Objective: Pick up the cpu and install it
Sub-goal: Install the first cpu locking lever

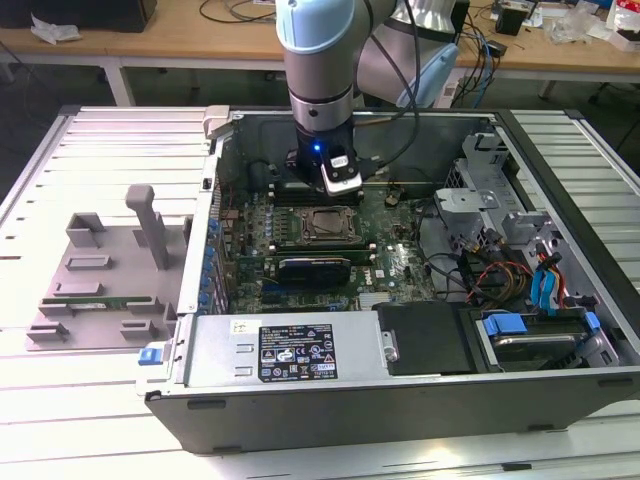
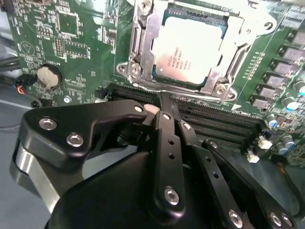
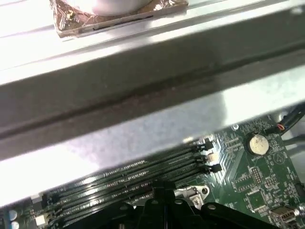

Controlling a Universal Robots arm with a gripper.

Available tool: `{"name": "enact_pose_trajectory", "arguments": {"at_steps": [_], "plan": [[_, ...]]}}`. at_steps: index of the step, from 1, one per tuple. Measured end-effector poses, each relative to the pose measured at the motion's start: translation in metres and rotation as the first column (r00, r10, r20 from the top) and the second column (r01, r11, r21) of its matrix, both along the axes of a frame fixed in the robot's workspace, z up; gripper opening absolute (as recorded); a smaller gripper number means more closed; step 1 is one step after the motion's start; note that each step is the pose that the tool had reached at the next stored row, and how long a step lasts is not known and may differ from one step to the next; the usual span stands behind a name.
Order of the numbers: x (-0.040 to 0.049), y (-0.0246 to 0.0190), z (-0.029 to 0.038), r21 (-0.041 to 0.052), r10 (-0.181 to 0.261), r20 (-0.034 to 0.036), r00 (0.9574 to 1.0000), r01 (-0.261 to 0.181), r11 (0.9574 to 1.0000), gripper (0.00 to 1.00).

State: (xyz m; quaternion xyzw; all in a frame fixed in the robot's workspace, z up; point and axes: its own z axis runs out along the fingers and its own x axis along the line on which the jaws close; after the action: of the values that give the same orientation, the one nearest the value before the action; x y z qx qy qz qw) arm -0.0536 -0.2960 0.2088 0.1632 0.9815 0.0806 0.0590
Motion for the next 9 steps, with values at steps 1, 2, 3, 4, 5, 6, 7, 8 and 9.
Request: {"name": "enact_pose_trajectory", "arguments": {"at_steps": [1, 2, 3, 4, 5, 6, 7, 8, 9], "plan": [[0.0000, -0.0006, 0.0003, -0.0153, 0.000, -0.0004, 1.0000, 0.000, 0.9999, 0.11], [0.0000, -0.0011, 0.0004, -0.0281, 0.000, -0.0009, 1.0000, 0.000, 0.9996, 0.11], [0.0000, -0.0017, 0.0005, -0.0383, 0.000, -0.0016, 1.0000, 0.000, 0.9993, 0.11], [0.0000, -0.0027, 0.0005, -0.0554, 0.000, -0.0026, 1.0000, 0.000, 0.9985, 0.11], [0.0001, -0.0040, 0.0005, -0.0726, 0.000, -0.0038, 1.0000, 0.000, 0.9974, 0.11], [0.0000, -0.0057, 0.0006, -0.0909, 0.000, -0.0050, 1.0000, 0.000, 0.9959, 0.11], [-0.0001, -0.0077, 0.0006, -0.1040, 0.000, -0.0056, 1.0000, 0.000, 0.9946, 0.11], [0.0000, -0.0090, 0.0006, -0.1093, 0.000, -0.0055, 1.0000, 0.000, 0.9940, 0.11], [0.0000, -0.0098, 0.0006, -0.1118, 0.000, -0.0054, 1.0000, 0.000, 0.9937, 0.11]]}}
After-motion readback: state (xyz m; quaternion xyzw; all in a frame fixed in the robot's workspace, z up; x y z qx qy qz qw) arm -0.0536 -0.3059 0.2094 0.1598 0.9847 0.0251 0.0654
